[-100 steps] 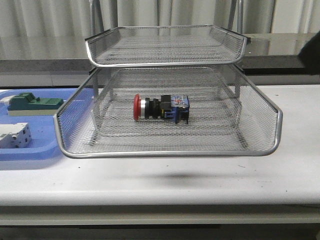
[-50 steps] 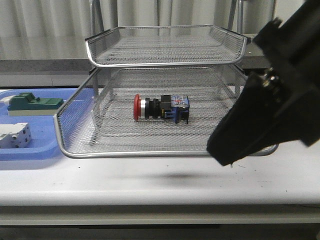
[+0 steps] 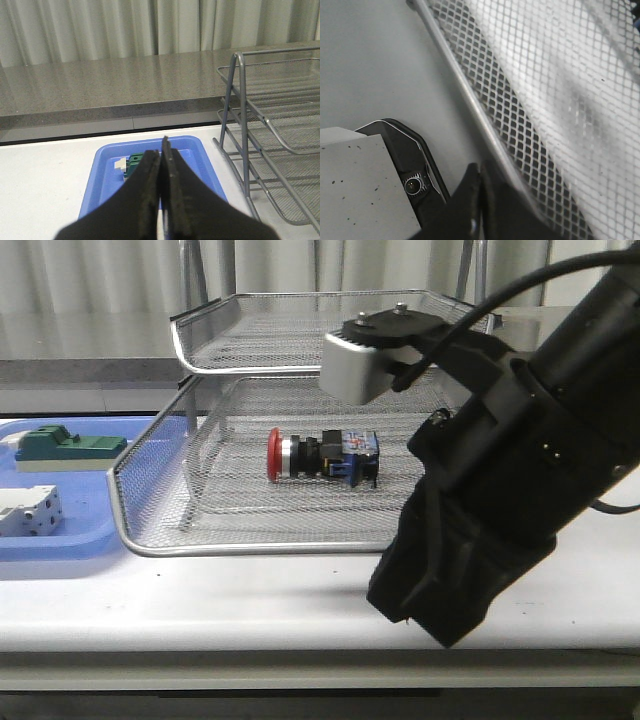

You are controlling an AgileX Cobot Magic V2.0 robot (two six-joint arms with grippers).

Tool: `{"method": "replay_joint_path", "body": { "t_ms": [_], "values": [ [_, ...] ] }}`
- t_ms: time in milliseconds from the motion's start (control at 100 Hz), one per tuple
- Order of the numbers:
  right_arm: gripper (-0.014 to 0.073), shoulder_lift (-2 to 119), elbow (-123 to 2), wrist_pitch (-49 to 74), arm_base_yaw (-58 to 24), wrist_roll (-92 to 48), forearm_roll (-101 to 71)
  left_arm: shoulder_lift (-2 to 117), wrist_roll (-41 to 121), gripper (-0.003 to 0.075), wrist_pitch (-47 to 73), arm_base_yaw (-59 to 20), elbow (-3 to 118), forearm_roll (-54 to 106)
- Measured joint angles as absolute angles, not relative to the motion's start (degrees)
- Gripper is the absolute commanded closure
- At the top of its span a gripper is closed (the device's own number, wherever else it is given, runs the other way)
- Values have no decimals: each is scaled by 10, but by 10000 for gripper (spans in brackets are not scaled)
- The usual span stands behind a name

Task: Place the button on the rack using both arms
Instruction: 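Reach the right gripper to the front of the pulled-out mesh tray, then push the mesh tray back into the rack with the right gripper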

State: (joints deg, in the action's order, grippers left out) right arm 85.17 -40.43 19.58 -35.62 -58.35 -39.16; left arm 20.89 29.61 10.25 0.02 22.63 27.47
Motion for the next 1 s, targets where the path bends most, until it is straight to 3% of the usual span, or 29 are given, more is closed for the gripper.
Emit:
{"method": "replay_joint_path", "body": {
  "t_ms": [440, 710, 1000],
  "values": [
    [663, 862, -412, 151, -330, -584, -390, 209, 296, 740, 103, 0, 226, 275],
    [663, 912, -491, 141, -261, -585, -369, 209, 296, 740, 103, 0, 226, 275],
    [663, 950, -545, 152, -251, -585, -361, 209, 296, 740, 103, 0, 226, 275]
  ]
}}
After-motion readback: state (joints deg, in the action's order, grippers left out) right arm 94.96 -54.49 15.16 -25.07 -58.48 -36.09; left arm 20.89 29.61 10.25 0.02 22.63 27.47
